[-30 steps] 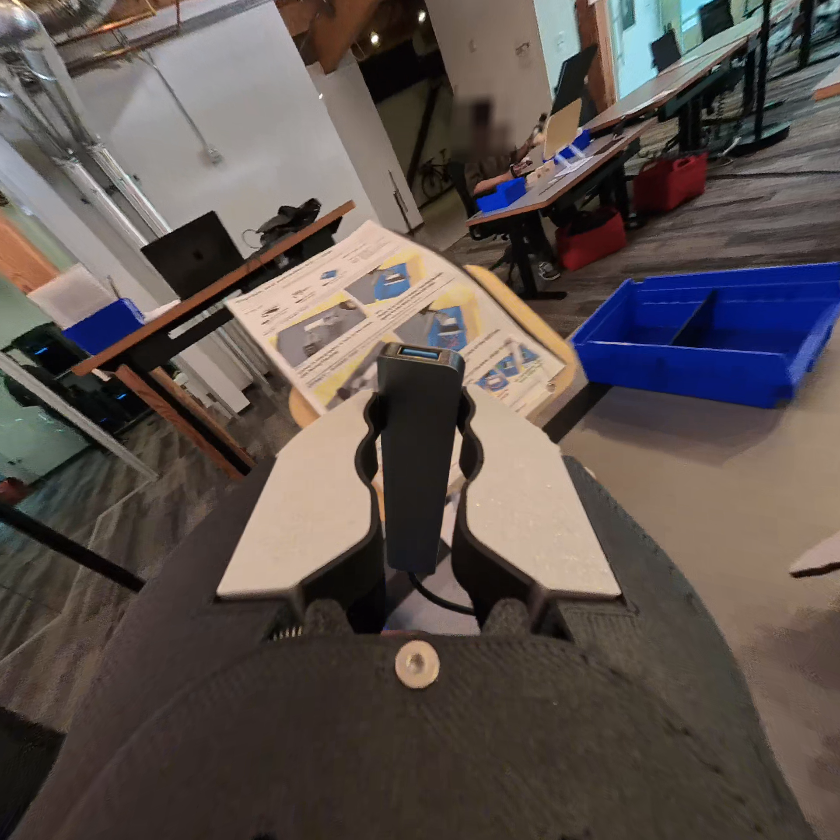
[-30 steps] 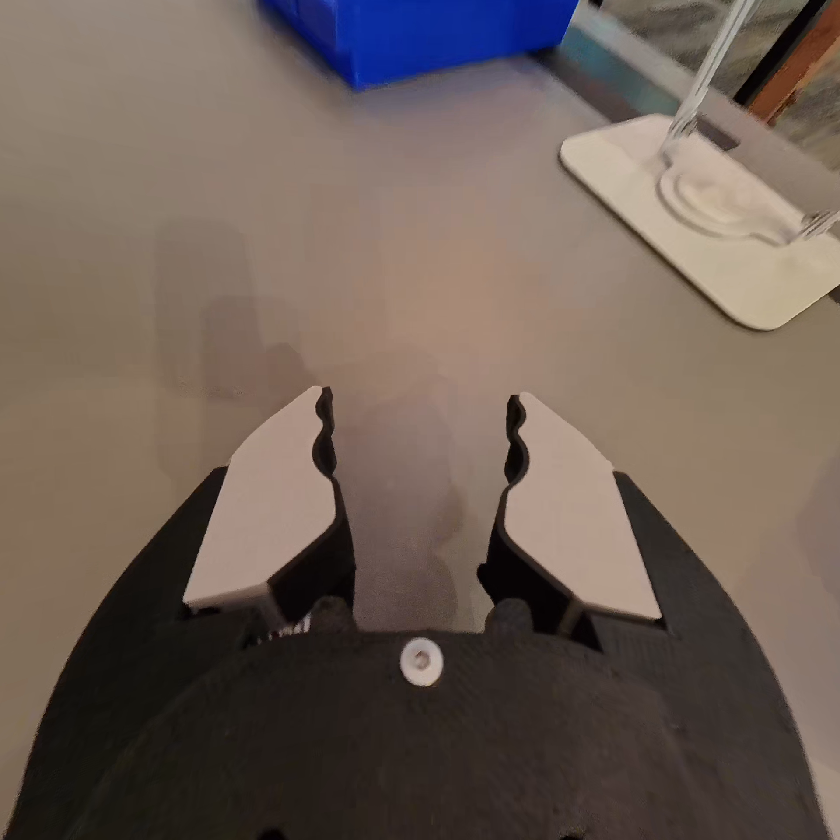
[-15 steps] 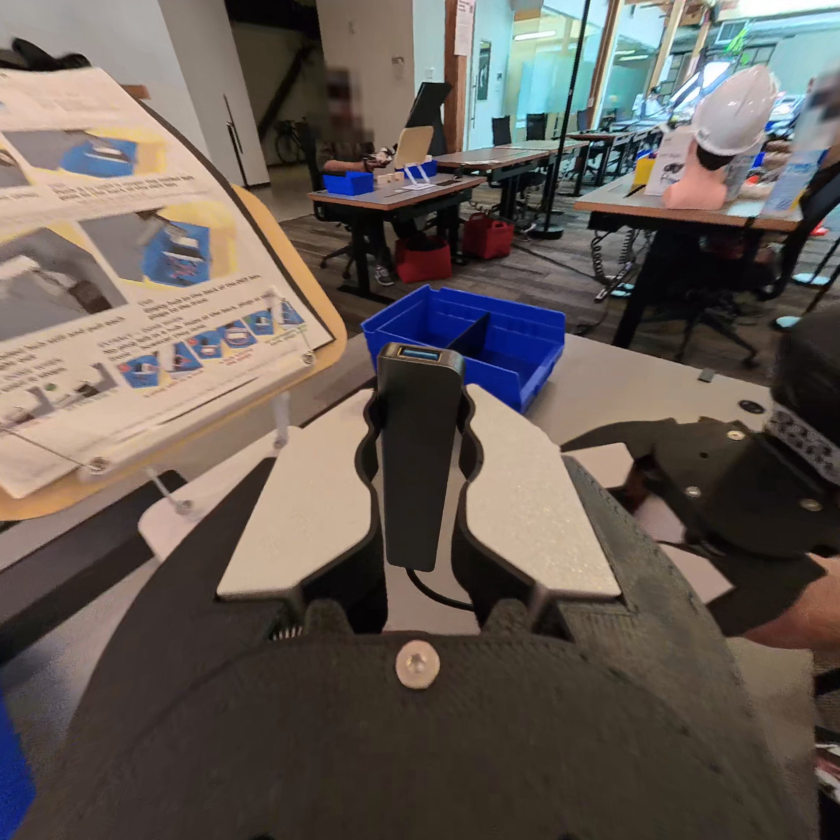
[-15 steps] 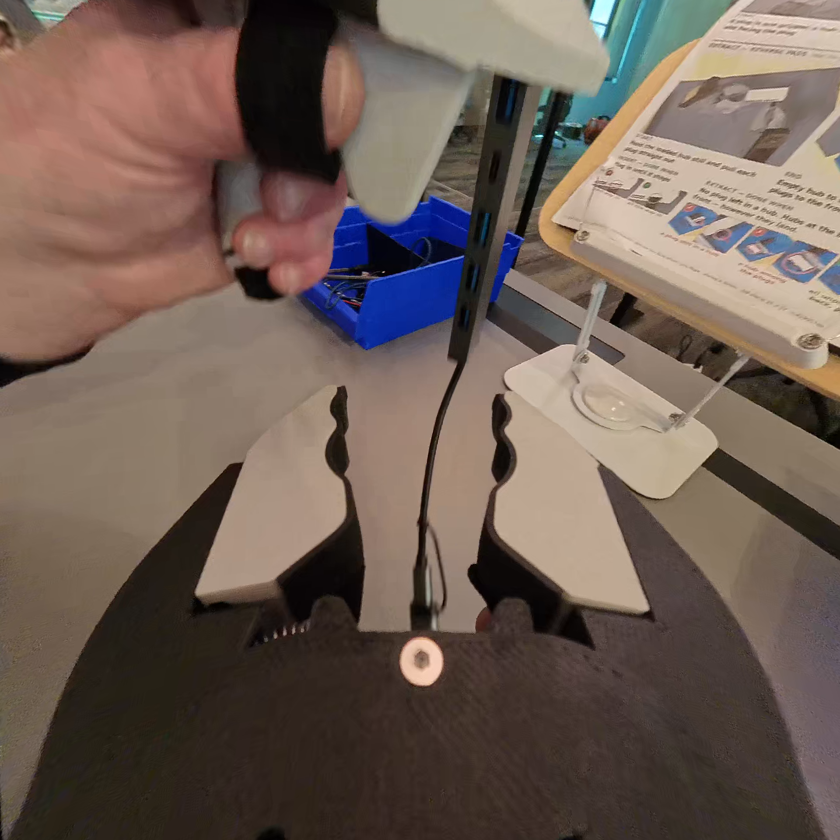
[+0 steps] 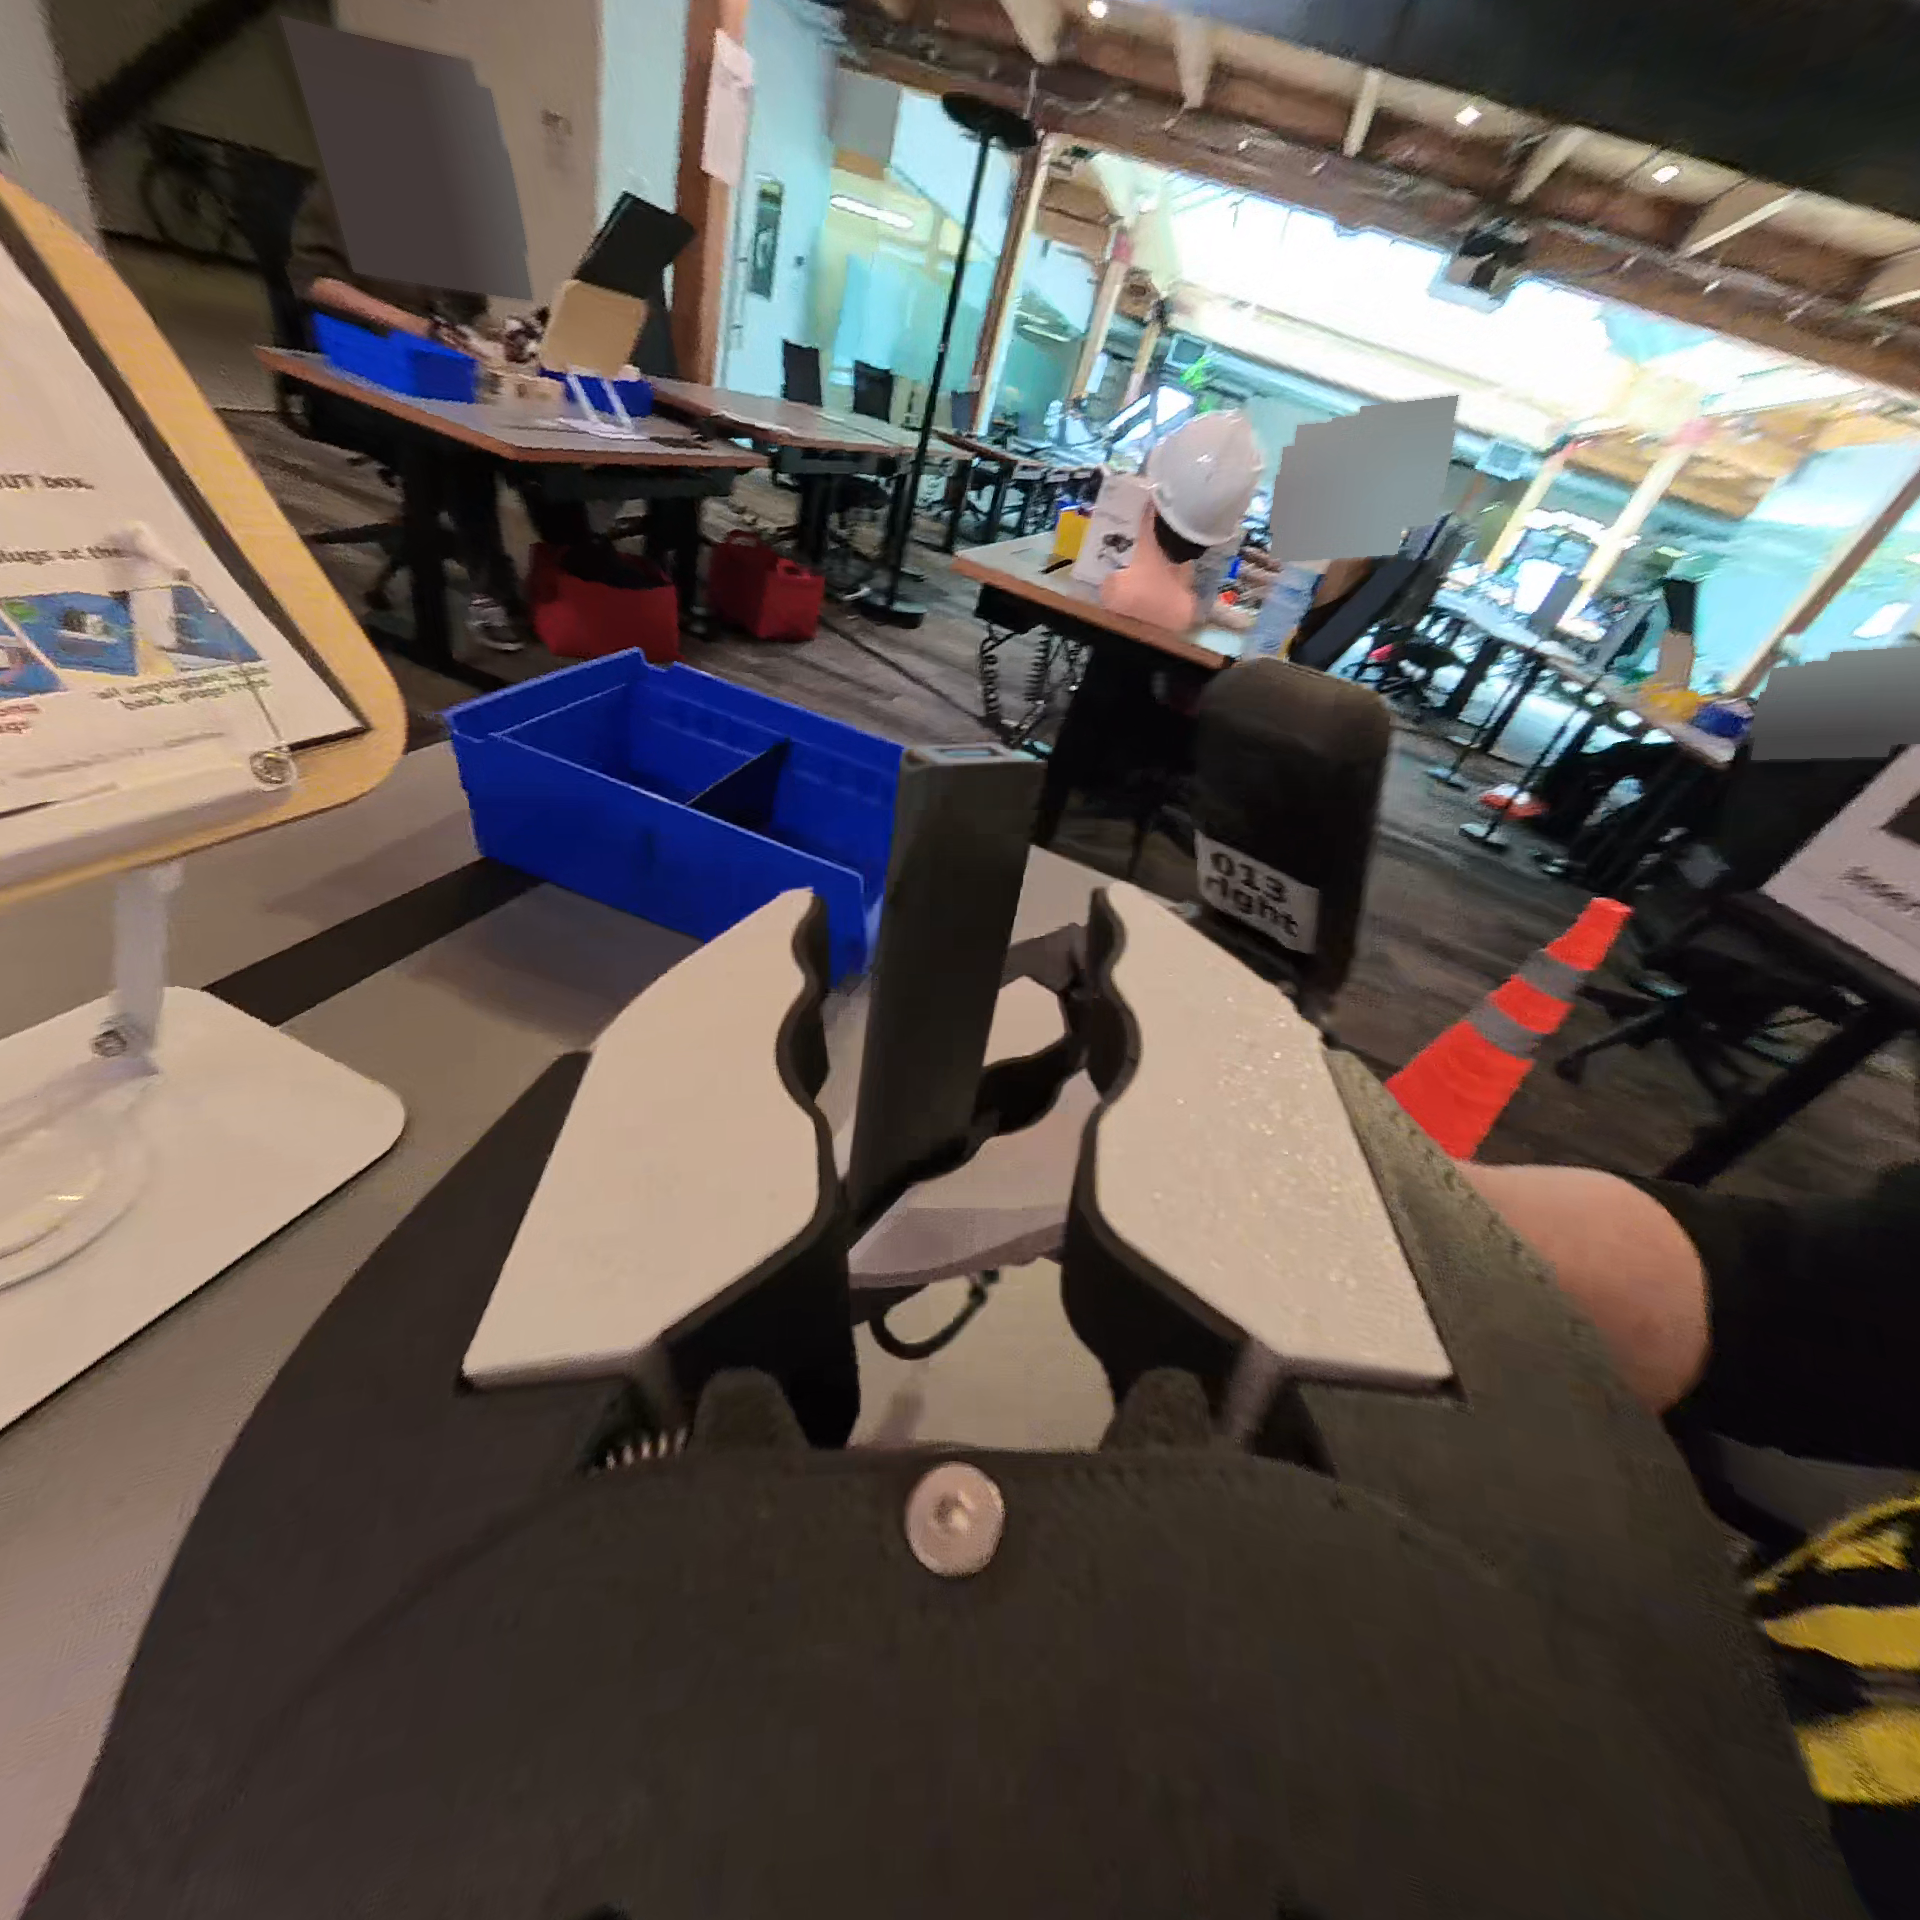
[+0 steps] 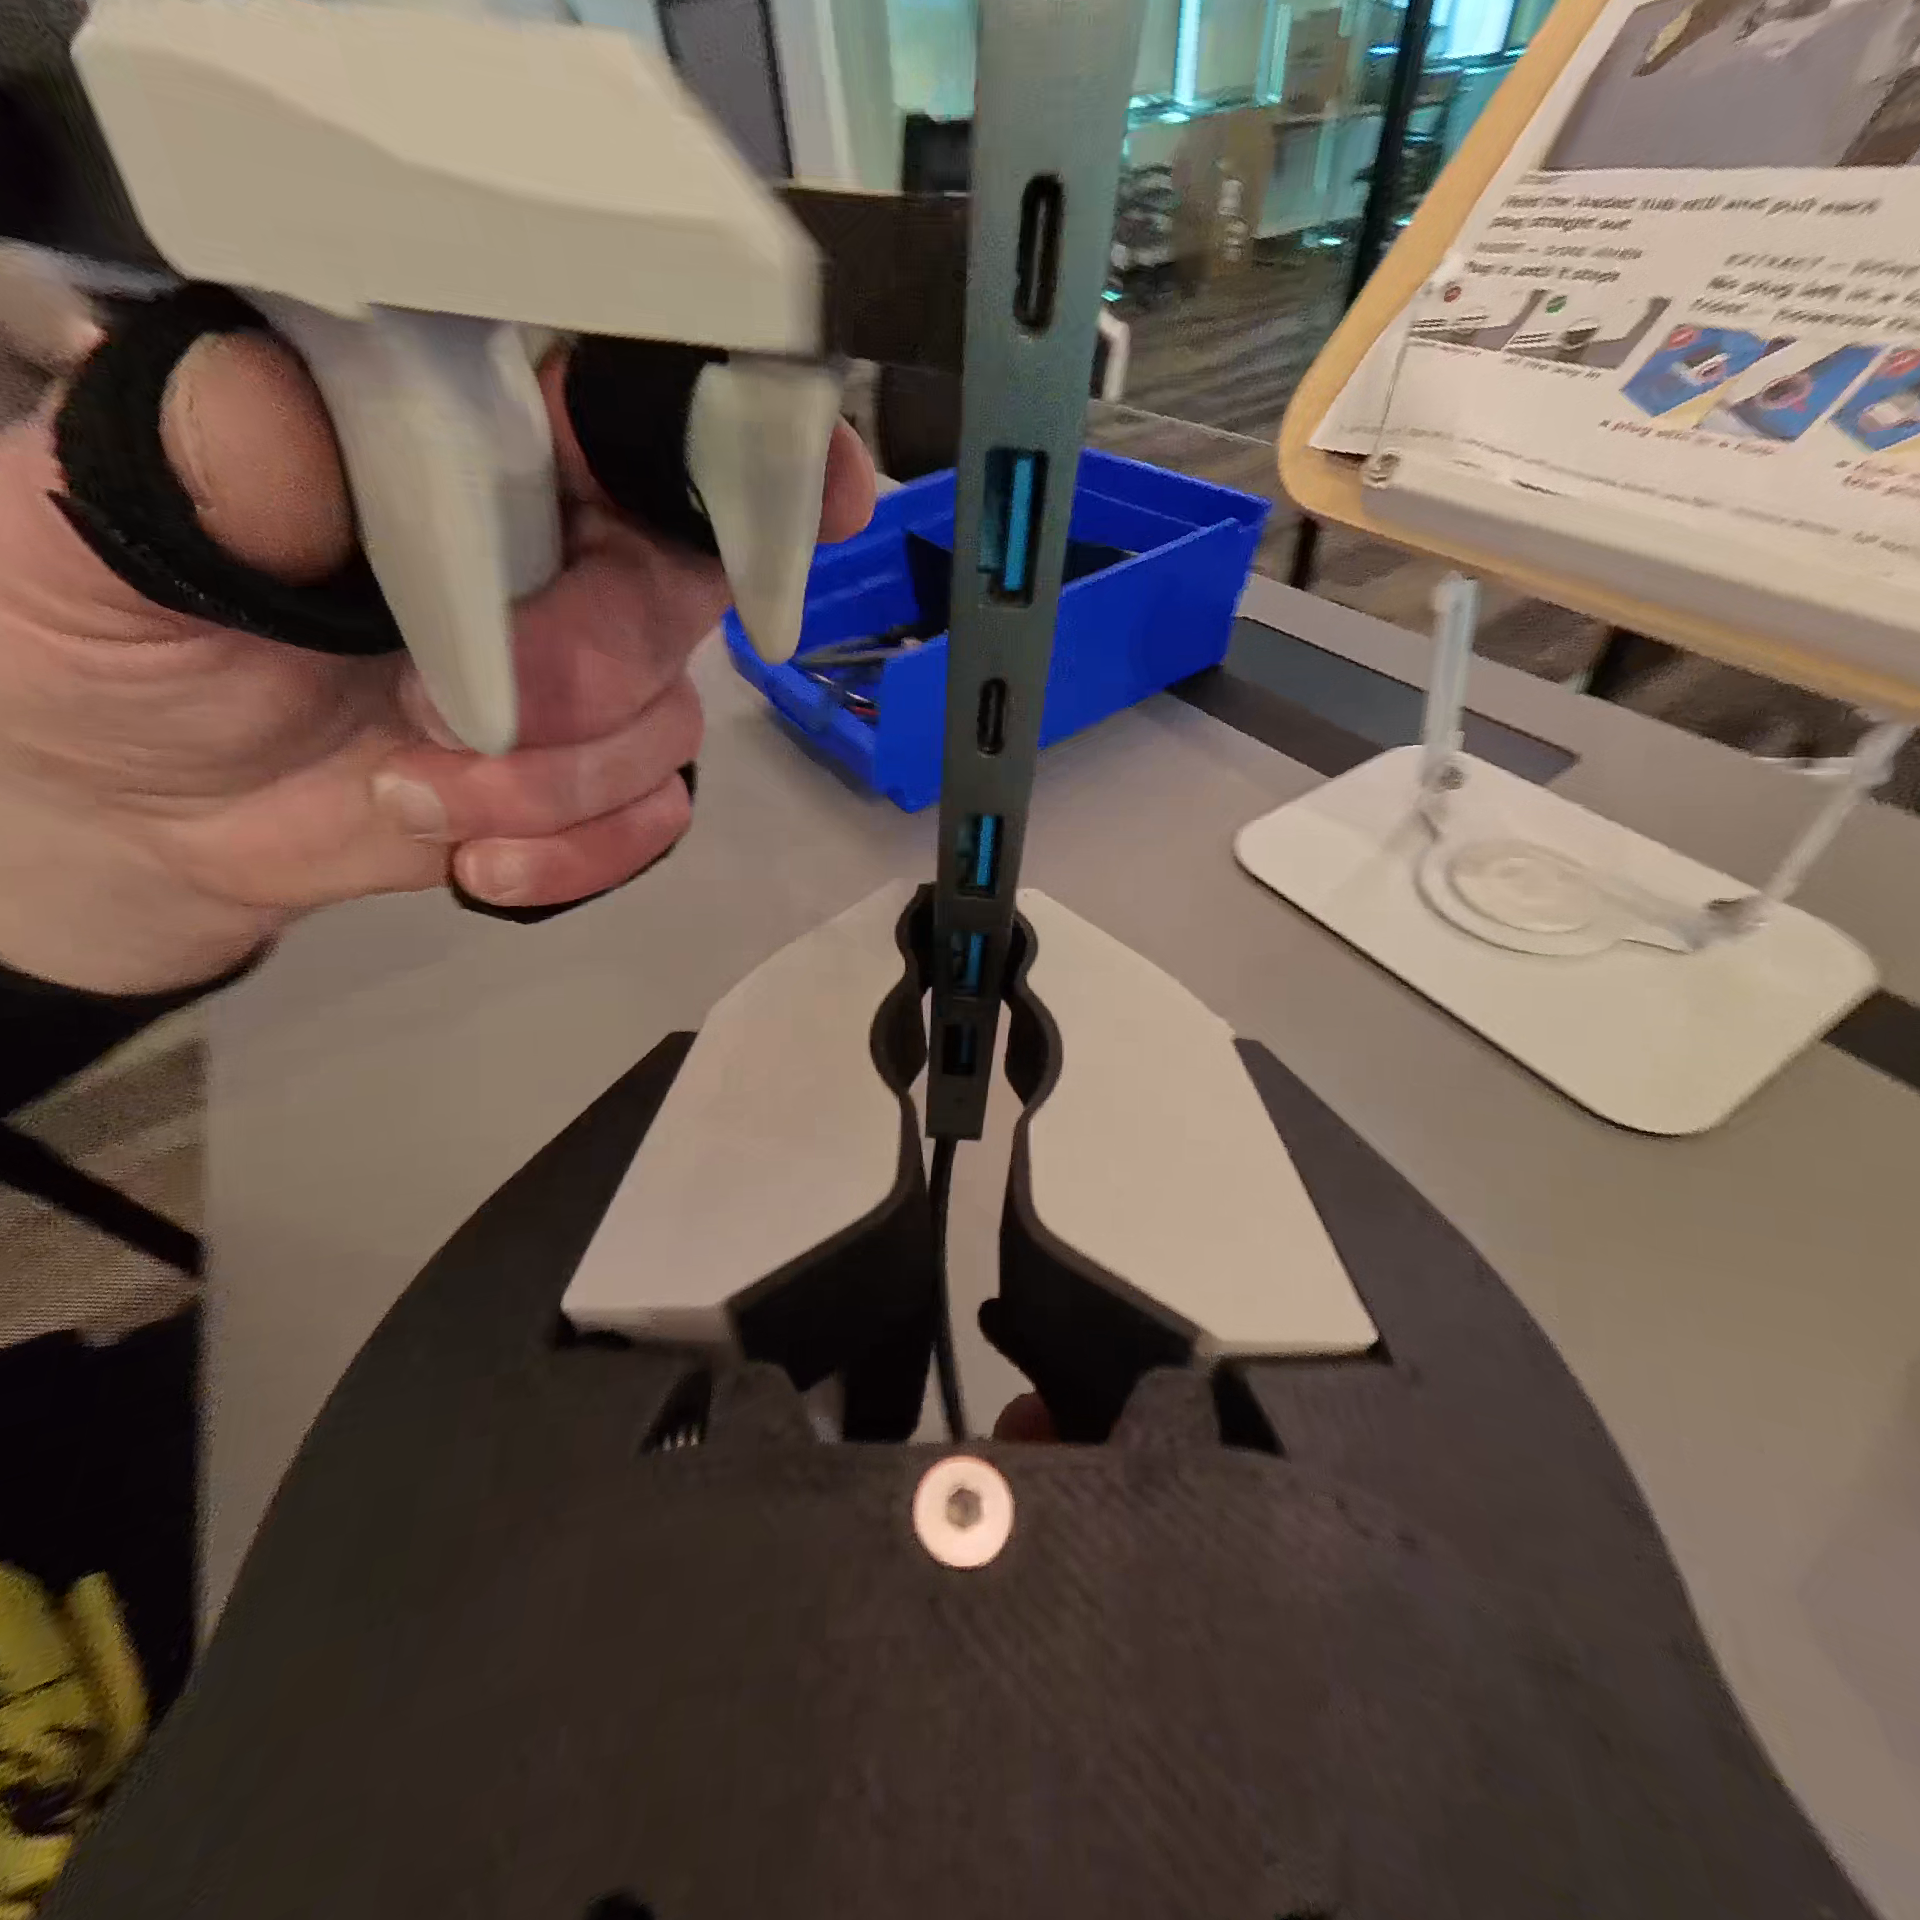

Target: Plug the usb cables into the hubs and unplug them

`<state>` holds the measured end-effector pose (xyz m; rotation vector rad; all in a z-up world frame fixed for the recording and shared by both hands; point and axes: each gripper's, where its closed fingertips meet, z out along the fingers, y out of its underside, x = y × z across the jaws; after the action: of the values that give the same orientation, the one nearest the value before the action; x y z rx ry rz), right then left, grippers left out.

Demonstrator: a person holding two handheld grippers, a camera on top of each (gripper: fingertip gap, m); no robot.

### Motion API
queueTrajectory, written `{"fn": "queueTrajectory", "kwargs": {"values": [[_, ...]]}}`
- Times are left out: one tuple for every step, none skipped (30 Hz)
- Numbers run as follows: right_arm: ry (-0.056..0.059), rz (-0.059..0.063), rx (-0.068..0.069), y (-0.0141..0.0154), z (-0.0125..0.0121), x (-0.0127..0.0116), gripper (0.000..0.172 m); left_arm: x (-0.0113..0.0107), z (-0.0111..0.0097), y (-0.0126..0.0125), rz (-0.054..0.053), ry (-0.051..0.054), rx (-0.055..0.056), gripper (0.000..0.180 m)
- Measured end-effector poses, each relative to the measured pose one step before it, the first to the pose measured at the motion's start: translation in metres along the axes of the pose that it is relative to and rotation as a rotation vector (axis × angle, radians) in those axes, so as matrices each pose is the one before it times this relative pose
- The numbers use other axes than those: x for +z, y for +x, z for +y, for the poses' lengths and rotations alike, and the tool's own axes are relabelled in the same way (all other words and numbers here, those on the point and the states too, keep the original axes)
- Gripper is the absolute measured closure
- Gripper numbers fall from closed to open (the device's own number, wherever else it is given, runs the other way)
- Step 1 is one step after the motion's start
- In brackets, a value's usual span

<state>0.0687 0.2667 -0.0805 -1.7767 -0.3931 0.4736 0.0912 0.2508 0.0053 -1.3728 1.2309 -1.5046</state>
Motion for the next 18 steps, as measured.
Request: {"fn": "queueTrajectory", "kwargs": {"values": [[0.0160, -0.0311, 0.0304, 0.00044, -0.00145, -0.00188, 0.162, -0.00311, -0.00076, -0.00159, 0.0136, 0.0016, -0.0110, 0.132], [0.0104, -0.0158, 0.0250, 0.00190, -0.00080, -0.00187, 0.162, -0.00312, 0.00067, -0.00206, 0.0083, -0.0029, -0.0060, 0.132], [0.0076, -0.0267, 0.0262, 0.00014, -0.00078, -0.00124, 0.162, -0.00218, 0.00252, -0.00098, 0.0163, -0.0114, -0.0064, 0.132], [0.0031, -0.0487, 0.0305, -0.00304, -0.00026, -0.00043, 0.162, -0.00087, 0.00453, -0.00127, 0.0161, -0.0189, -0.0127, 0.131], [-0.0015, -0.0536, 0.0301, -0.00434, 0.00051, 0.00032, 0.162, 0.00028, 0.00500, -0.00241, 0.0086, -0.0146, -0.0169, 0.128], [-0.0059, -0.0475, 0.0239, -0.00411, 0.00143, 0.00096, 0.162, 0.00140, 0.00479, -0.00016, 0.0220, -0.0085, -0.0125, 0.126], [-0.0110, -0.0446, 0.0176, -0.00430, 0.00261, 0.00167, 0.162, 0.00221, 0.00557, 0.00169, 0.0312, -0.0124, -0.0109, 0.126], [-0.0195, -0.0409, 0.0148, -0.00404, 0.00425, 0.00254, 0.162, 0.00270, 0.00555, 0.00089, 0.0218, -0.0141, -0.0115, 0.127], [-0.0282, -0.0301, 0.0117, -0.00286, 0.00579, 0.00298, 0.162, 0.00273, 0.00494, 0.00093, 0.0183, -0.0108, -0.0091, 0.129], [-0.0253, -0.0152, 0.0028, -0.00149, 0.00550, 0.00315, 0.162, 0.00259, 0.00419, 0.00153, 0.0219, -0.0080, -0.0057, 0.134], [-0.0168, -0.0112, -0.0024, -0.00148, 0.00433, 0.00281, 0.162, 0.00228, 0.00372, 0.00178, 0.0227, -0.0081, -0.0033, 0.139], [-0.0125, -0.0162, 0.0013, -0.00222, 0.00341, 0.00278, 0.162, 0.00149, 0.00340, 0.00014, 0.0112, -0.0079, -0.0023, 0.145], [-0.0095, -0.0156, 0.0035, -0.00219, 0.00263, 0.00235, 0.162, 0.00060, 0.00288, -0.00174, -0.0016, -0.0059, 0.0002, 0.156], [-0.0086, -0.0119, 0.0013, -0.00170, 0.00202, 0.00196, 0.162, -0.00008, 0.00233, -0.00124, 0.0044, -0.0039, -0.0003, 0.164], [-0.0087, -0.0089, 0.0007, -0.00127, 0.00164, 0.00172, 0.162, -0.00012, 0.00208, -0.00147, 0.0026, -0.0072, -0.0113, 0.164], [-0.0040, -0.0038, 0.0047, -0.00005, 0.00108, 0.00117, 0.162, -0.00067, 0.00107, -0.00177, -0.0027, -0.0005, -0.0094, 0.165], [0.0021, -0.0015, 0.0104, 0.00094, 0.00046, 0.00064, 0.161, -0.00088, 0.00045, -0.00124, -0.0020, 0.0033, -0.0035, 0.166], [0.0048, -0.0022, 0.0131, 0.00138, 0.00022, 0.00033, 0.161, -0.00083, 0.00029, -0.00113, -0.0029, 0.0016, -0.0008, 0.169]]}}
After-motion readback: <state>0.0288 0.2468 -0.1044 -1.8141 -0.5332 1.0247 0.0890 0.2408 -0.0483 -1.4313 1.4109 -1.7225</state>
